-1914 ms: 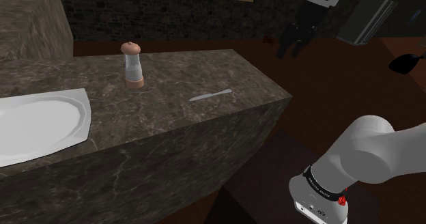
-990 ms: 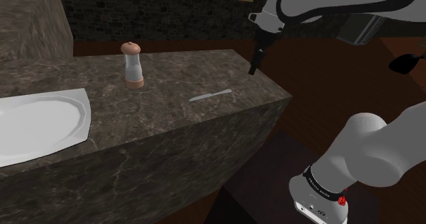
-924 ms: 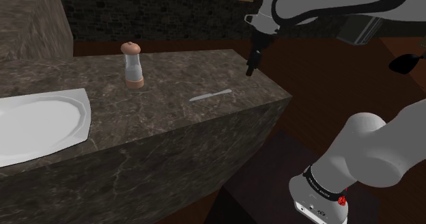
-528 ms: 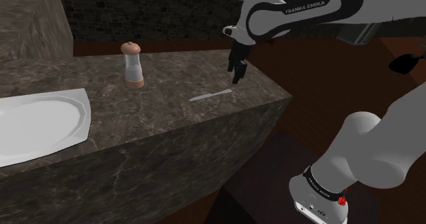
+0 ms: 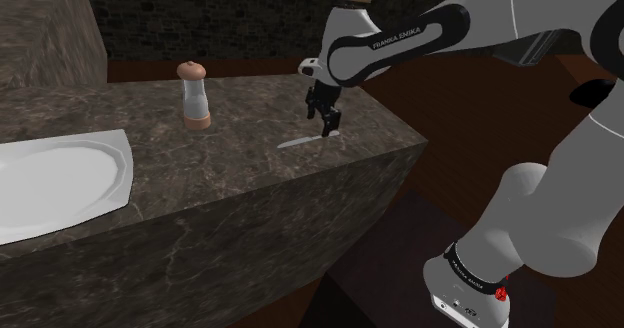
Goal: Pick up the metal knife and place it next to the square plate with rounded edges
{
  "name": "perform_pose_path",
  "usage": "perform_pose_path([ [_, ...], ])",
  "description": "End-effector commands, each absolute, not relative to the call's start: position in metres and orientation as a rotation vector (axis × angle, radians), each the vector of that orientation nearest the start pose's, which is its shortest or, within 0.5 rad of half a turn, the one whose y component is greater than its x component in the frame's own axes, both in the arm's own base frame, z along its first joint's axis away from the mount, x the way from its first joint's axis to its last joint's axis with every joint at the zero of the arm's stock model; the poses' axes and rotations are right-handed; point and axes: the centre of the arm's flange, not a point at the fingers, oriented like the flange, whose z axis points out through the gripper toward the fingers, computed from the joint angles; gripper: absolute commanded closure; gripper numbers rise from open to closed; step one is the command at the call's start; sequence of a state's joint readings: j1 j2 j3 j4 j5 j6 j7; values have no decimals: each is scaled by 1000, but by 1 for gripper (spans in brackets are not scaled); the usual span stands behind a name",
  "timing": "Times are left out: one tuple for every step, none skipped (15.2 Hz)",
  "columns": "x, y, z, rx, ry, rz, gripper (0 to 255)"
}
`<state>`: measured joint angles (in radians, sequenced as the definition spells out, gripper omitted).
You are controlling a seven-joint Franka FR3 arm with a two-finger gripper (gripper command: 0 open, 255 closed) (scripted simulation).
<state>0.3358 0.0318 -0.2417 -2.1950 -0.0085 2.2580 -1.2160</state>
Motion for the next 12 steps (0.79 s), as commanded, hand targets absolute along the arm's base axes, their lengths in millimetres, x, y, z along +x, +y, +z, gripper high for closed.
perform_pose_path([
  [536,51,362,-2500,-1951,-32,0],
  [536,51,357,-2500,-1951,-32,0],
  [537,51,352,-2500,-1951,-32,0],
  [537,51,347,-2500,-1951,-32,0],
  [537,50,338,-2500,-1951,-32,0],
  [537,50,338,-2500,-1951,-32,0],
  [537,50,338,-2500,-1951,-32,0],
  [537,50,338,-2500,-1951,-32,0],
  [537,50,338,-2500,-1951,-32,0],
  [537,50,338,-2500,-1951,-32,0],
  [537,50,338,-2500,-1951,-32,0],
  [537,50,338,-2500,-1951,-32,0],
])
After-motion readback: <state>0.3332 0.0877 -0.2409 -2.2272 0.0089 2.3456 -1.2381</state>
